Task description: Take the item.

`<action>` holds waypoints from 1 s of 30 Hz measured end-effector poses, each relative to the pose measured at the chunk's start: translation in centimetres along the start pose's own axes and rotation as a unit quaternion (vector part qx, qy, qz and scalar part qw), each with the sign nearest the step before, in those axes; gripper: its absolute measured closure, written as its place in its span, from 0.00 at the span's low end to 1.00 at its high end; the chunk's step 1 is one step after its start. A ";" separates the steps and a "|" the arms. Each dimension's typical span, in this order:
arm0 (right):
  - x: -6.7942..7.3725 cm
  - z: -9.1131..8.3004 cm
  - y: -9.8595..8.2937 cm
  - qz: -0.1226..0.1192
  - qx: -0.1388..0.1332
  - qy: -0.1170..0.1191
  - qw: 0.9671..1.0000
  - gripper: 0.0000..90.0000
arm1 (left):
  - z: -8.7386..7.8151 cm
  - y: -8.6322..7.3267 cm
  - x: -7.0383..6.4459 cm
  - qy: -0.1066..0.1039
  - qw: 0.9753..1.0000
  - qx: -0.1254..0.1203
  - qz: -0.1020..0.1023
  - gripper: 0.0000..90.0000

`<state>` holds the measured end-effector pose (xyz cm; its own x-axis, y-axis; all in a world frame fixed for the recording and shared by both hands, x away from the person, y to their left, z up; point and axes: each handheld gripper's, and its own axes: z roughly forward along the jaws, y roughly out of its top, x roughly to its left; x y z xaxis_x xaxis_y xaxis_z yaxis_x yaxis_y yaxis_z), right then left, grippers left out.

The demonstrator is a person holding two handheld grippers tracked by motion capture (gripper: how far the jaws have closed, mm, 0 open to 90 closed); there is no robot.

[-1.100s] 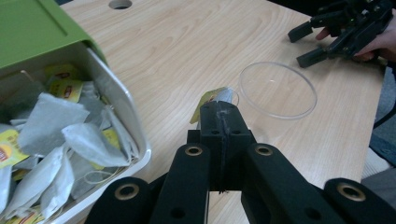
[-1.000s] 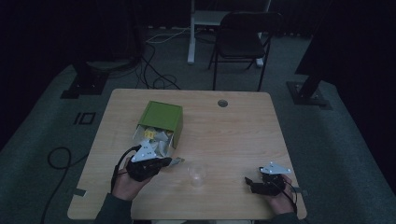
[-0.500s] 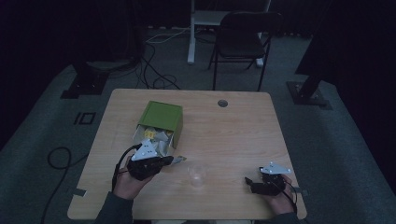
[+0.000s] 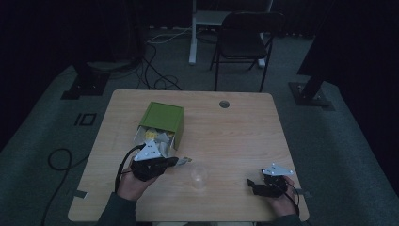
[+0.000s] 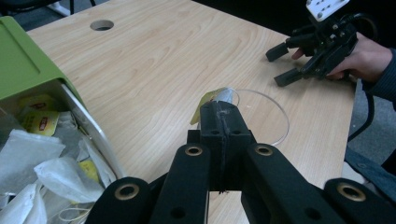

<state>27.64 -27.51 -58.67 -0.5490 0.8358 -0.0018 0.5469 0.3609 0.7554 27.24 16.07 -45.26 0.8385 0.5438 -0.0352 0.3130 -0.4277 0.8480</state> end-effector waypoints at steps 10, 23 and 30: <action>0.0 0.0 0.0 0.000 0.000 0.000 1.000 0.23 | 0.5 0.4 -0.5 -0.014 1.000 -0.006 0.004 1.00; 0.0 0.0 0.0 0.000 0.000 0.000 1.000 0.23 | 1.9 1.1 -1.6 -0.031 0.999 0.004 0.022 1.00; 0.0 0.0 0.0 0.000 0.000 0.000 1.000 0.23 | 2.7 1.7 -2.4 -0.040 0.999 0.008 0.035 1.00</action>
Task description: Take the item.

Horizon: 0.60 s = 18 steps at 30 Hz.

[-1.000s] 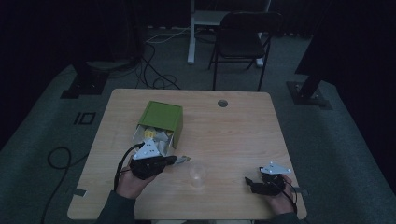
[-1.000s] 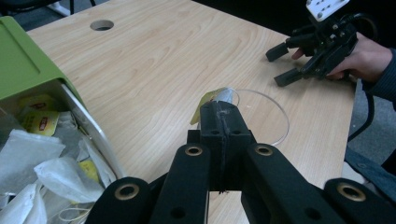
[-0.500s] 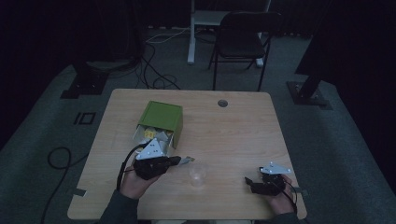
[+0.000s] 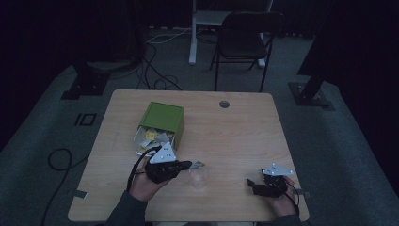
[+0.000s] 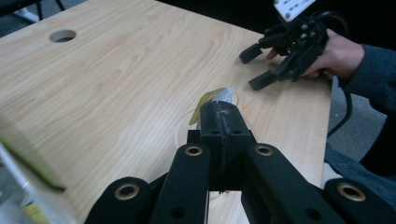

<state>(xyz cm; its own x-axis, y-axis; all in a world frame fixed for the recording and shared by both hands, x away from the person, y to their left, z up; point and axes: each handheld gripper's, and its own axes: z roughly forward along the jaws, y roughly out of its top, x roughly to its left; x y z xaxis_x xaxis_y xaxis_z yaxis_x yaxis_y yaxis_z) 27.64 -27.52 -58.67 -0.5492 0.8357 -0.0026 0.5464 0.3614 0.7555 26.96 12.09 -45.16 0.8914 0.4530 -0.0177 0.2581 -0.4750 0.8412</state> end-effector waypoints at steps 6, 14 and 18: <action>0.0 0.0 0.0 0.000 0.000 0.000 1.000 0.23 | 1.1 0.5 -0.8 -0.008 1.000 0.012 0.016 1.00; 0.0 0.0 0.0 0.000 0.000 0.000 1.000 0.23 | 1.0 0.2 -0.7 -0.003 1.000 0.017 0.016 1.00; 0.0 0.0 0.0 0.000 0.000 0.000 1.000 0.23 | 0.8 0.0 -0.6 -0.001 1.000 0.018 0.012 1.00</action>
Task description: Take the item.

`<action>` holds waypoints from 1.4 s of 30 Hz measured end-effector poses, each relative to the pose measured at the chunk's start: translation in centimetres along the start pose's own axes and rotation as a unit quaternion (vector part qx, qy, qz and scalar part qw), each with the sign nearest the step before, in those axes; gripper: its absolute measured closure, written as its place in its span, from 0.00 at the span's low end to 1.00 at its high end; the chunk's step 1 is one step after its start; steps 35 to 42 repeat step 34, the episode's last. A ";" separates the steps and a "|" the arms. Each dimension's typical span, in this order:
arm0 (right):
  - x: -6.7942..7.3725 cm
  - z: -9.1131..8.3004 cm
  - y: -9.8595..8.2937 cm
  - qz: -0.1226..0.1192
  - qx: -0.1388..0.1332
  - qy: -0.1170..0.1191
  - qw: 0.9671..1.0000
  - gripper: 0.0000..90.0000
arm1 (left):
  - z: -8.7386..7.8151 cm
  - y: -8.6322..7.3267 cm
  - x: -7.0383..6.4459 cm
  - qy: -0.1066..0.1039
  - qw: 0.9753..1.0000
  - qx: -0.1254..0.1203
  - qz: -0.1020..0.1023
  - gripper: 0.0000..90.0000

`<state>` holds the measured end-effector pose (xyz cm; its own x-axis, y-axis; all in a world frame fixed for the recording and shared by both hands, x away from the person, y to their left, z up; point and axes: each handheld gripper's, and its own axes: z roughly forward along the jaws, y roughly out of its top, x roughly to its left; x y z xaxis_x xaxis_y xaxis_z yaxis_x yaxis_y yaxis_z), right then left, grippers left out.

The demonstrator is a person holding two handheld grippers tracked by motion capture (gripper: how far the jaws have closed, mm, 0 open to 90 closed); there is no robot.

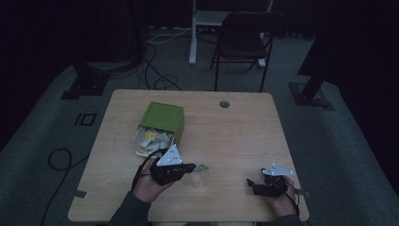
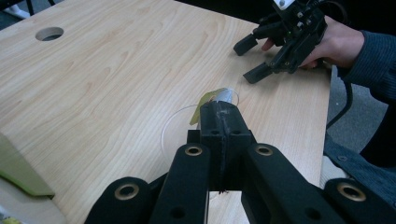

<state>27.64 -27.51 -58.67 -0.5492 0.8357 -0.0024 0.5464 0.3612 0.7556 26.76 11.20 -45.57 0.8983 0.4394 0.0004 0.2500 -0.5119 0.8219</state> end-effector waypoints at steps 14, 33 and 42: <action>0.0 0.0 0.0 0.001 0.000 0.000 1.000 0.23 | -0.6 -0.4 0.7 0.012 1.000 -0.021 -0.020 0.78; 0.0 0.0 0.0 0.000 0.000 0.000 1.000 0.23 | -2.1 -2.7 2.2 0.047 0.997 -0.025 -0.058 0.77; 0.0 0.0 0.0 0.000 0.000 0.000 1.000 0.23 | -2.2 -2.8 2.3 0.048 0.997 -0.024 -0.059 0.77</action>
